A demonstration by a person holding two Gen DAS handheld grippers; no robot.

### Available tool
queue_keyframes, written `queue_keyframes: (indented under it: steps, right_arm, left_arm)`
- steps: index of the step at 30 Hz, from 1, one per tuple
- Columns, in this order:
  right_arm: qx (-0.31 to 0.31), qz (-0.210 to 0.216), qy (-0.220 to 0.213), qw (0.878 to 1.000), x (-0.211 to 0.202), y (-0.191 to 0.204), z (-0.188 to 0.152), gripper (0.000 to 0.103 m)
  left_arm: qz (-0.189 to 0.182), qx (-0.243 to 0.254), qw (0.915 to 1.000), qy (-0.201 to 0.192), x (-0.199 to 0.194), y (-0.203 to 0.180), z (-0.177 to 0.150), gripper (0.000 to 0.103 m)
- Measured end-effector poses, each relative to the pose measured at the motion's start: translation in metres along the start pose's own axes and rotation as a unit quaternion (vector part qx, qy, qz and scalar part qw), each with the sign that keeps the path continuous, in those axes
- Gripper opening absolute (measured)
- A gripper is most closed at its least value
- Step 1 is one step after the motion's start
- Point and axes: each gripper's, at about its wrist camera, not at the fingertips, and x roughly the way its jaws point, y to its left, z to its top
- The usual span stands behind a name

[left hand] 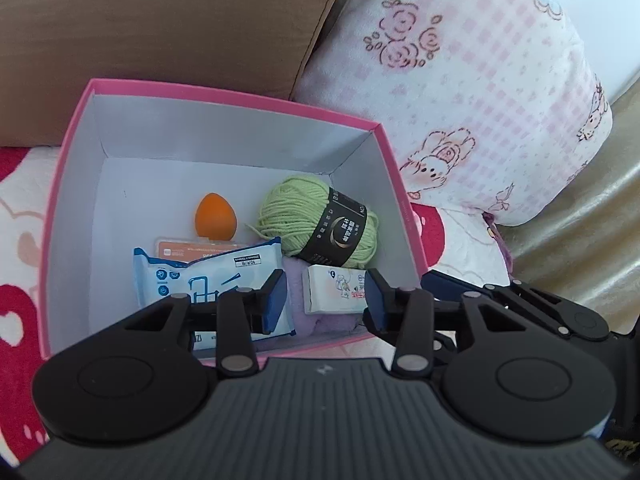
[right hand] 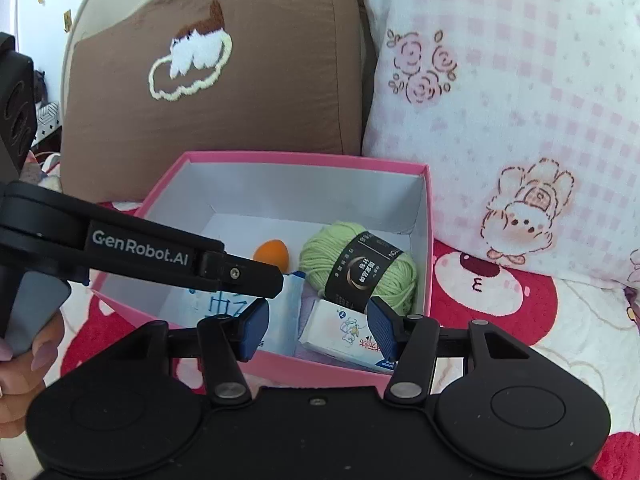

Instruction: Organize objects

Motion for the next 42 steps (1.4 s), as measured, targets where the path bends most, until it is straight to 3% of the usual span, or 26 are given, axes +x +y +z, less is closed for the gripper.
queue_keyframes:
  steps: [7,11,17,29,42]
  right_arm:
    - [0.002,0.018,-0.059,0.998,-0.054,0.006,0.006,0.059]
    - [-0.005,0.009,-0.069,0.998,-0.077,0.014,0.014,0.060]
    - [0.016,0.030,-0.056,0.998,-0.099,0.021,0.014,0.060]
    - [0.015,0.033,-0.043,0.998,-0.133,0.045,-0.003,0.063]
    - [0.017,0.021,-0.027,0.999,-0.141,0.050,-0.021,0.069]
  left_arm:
    - [0.019,0.017,0.9997,0.002,-0.040,-0.011,-0.005,0.045]
    - [0.026,0.019,0.9995,-0.003,-0.066,-0.012,-0.009,0.050]
    - [0.059,0.038,0.9975,-0.004,-0.101,-0.022,-0.019,0.054]
    - [0.079,0.033,0.9962,-0.011,-0.165,-0.016,-0.050,0.060]
    - [0.086,0.030,0.9958,-0.002,-0.176,-0.003,-0.082,0.063]
